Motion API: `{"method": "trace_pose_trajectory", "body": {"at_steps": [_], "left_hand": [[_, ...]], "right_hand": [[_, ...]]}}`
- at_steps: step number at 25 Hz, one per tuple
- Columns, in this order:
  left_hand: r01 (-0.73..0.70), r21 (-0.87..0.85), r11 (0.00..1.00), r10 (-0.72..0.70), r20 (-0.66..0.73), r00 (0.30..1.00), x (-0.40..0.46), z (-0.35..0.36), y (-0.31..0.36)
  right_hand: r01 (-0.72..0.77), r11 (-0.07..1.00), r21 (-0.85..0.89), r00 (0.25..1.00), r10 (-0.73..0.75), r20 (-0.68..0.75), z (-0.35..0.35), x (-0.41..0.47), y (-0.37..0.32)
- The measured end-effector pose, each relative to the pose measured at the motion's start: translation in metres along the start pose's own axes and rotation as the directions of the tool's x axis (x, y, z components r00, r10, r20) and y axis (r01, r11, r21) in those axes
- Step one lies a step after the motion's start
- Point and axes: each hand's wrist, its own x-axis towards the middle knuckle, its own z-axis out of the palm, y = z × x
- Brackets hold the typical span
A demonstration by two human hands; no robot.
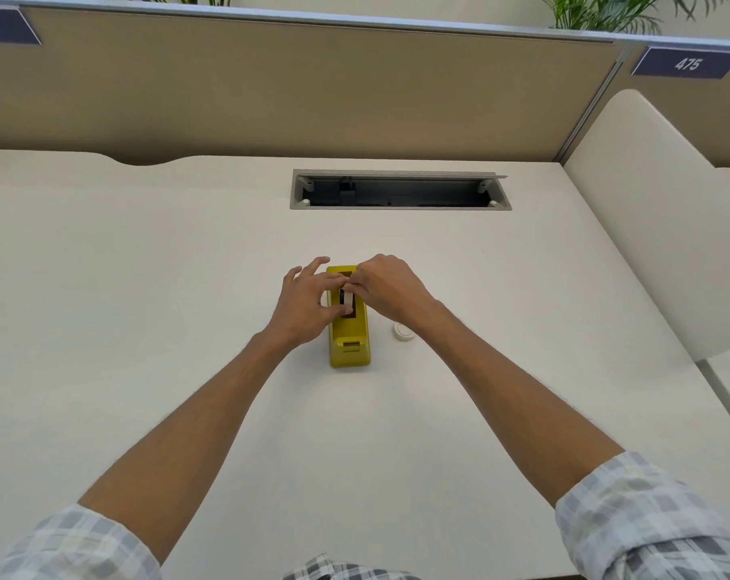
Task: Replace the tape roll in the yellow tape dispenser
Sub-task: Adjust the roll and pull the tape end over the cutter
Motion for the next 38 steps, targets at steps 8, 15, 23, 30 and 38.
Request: {"method": "trace_pose_trajectory", "body": {"at_steps": [8,15,23,30,38], "left_hand": [[0.015,0.033,0.999,-0.016,0.037,0.999,0.001,-0.004,0.003],[0.01,0.021,1.0,-0.011,0.028,1.0,0.002,-0.002,0.001],[0.03,-0.063,0.998,-0.03,-0.004,1.0,-0.005,-0.004,0.007],[0.071,-0.31,0.948,-0.085,-0.03,0.996,-0.013,-0.003,0.015],[0.093,-0.219,0.971,-0.097,-0.009,0.995,-0.012,0.0,0.013]], "right_hand": [[0.128,0.981,-0.148,0.984,-0.144,-0.107,0.002,-0.012,-0.002],[0.111,0.971,-0.212,0.99,-0.128,-0.067,0.003,-0.011,-0.005],[-0.003,0.996,-0.086,0.998,-0.003,-0.07,0.01,-0.004,0.002],[-0.035,0.995,0.089,0.998,0.039,-0.039,0.014,-0.011,0.003],[-0.107,0.958,0.265,0.993,0.119,-0.027,0.013,-0.02,-0.003]]}}
